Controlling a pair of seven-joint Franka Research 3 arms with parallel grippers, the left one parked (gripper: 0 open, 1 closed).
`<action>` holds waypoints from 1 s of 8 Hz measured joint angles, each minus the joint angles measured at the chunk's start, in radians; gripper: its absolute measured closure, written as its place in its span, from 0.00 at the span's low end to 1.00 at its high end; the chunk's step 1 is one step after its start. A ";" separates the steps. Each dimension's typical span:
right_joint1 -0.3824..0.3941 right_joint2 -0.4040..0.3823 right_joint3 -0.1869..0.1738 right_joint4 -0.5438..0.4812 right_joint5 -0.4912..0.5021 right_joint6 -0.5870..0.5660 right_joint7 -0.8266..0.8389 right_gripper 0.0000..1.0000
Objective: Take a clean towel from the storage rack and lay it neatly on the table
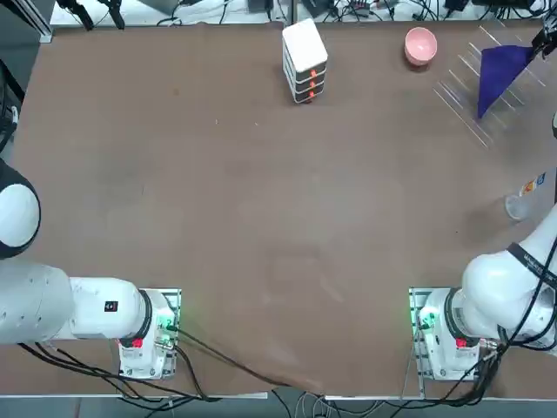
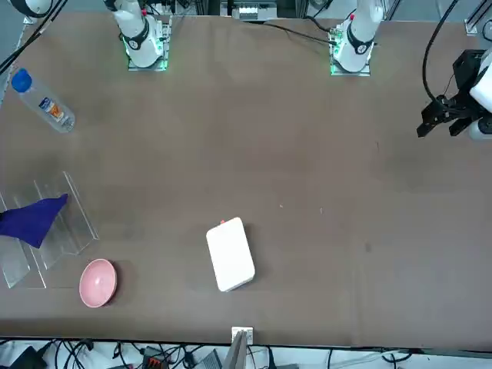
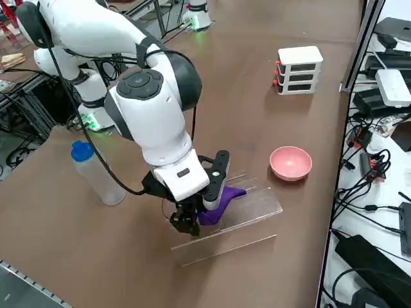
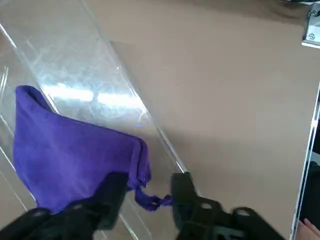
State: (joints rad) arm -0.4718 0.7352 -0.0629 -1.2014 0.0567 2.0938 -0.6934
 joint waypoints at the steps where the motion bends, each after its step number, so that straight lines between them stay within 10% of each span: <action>1: 0.000 0.000 0.002 0.000 0.008 0.000 0.000 0.56; 8: 0.000 0.004 0.006 -0.003 0.017 0.052 0.000 0.64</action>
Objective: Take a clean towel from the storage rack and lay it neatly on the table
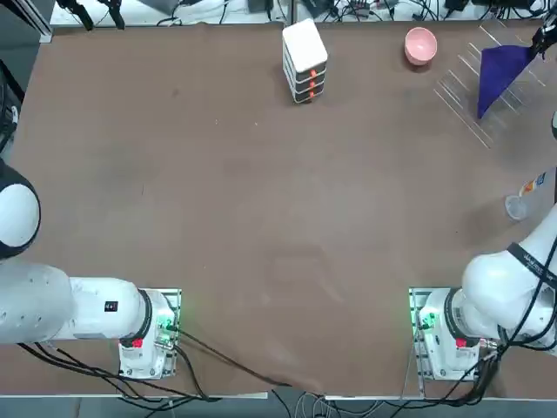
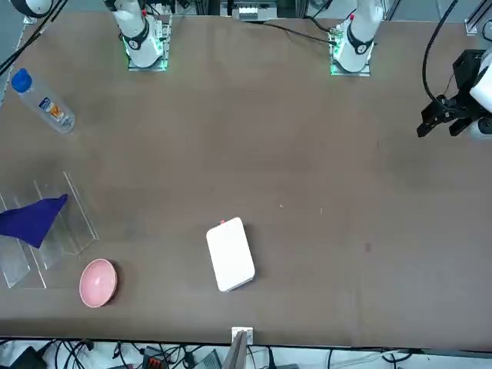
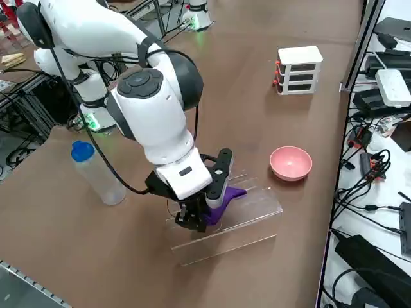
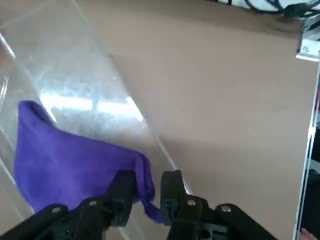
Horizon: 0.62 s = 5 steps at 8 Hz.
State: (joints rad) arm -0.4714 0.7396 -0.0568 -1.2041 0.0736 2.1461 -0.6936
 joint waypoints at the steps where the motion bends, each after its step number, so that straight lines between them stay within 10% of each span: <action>1: 0.000 0.003 0.000 -0.007 0.000 0.020 0.000 0.65; 5: 0.001 0.003 0.004 -0.019 0.001 0.036 0.000 0.91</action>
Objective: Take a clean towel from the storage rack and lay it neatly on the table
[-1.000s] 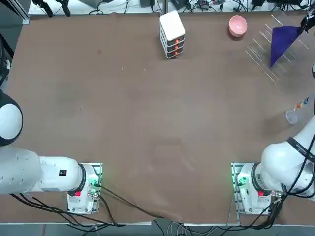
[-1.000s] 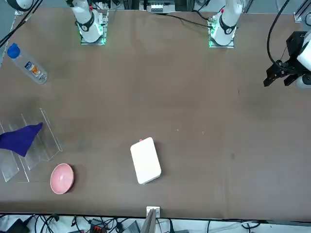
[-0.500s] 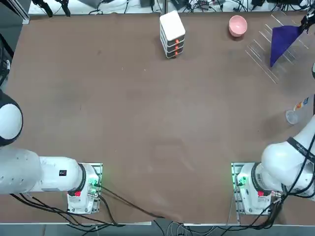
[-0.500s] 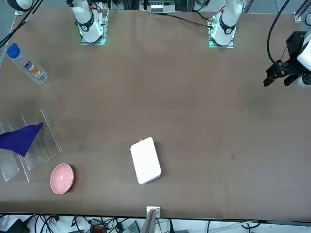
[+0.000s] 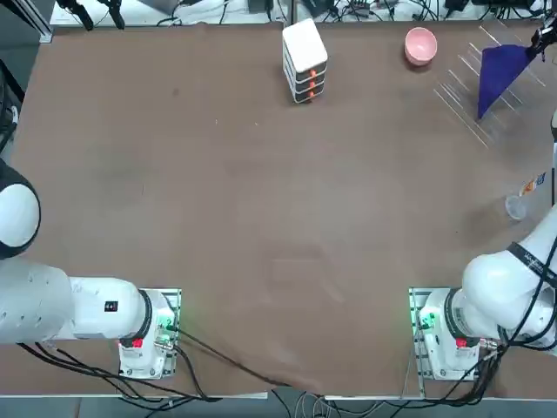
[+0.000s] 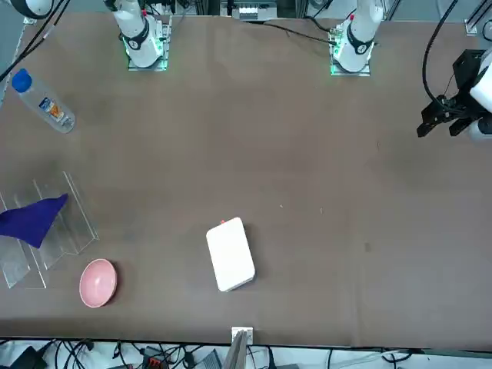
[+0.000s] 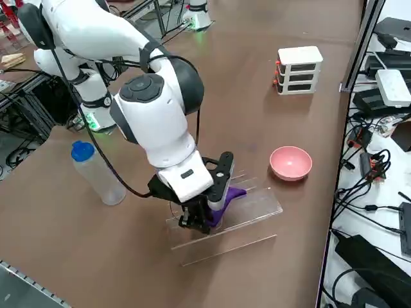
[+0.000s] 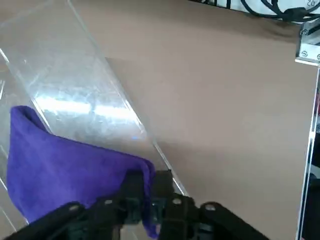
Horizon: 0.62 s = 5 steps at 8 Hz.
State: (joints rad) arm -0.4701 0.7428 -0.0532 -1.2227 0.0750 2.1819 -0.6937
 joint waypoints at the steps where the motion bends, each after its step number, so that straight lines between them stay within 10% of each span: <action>1: 0.002 -0.001 0.001 0.000 0.000 0.000 0.000 0.94; 5: 0.029 -0.058 0.007 0.019 0.004 -0.105 -0.019 0.95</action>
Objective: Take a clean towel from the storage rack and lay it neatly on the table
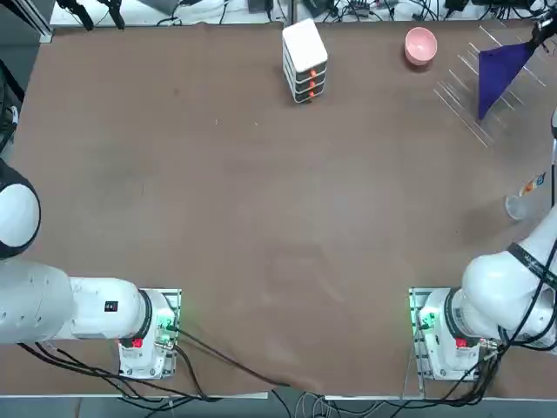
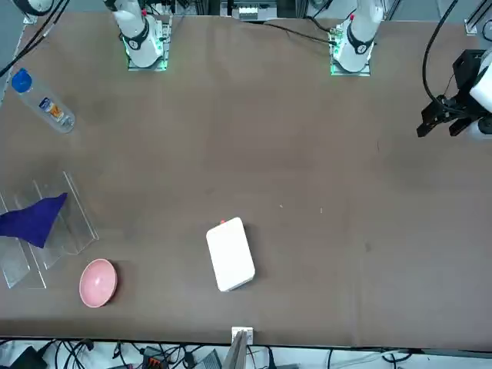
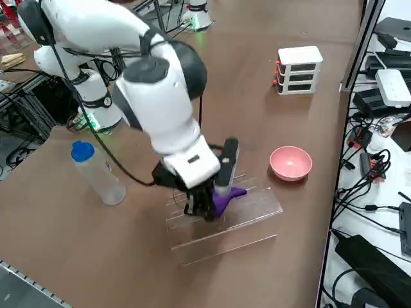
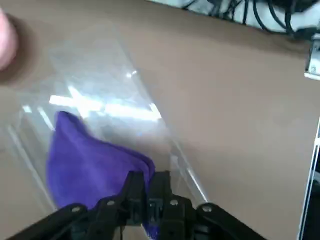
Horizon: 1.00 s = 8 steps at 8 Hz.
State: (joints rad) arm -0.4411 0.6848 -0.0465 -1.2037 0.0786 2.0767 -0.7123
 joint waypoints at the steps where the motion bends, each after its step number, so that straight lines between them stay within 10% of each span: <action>1: 0.018 -0.034 0.001 0.002 0.000 -0.039 -0.002 0.95; 8: 0.034 -0.166 -0.009 -0.033 0.005 -0.380 0.005 0.95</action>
State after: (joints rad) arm -0.4072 0.5192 -0.0557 -1.2371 0.0838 1.6967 -0.7076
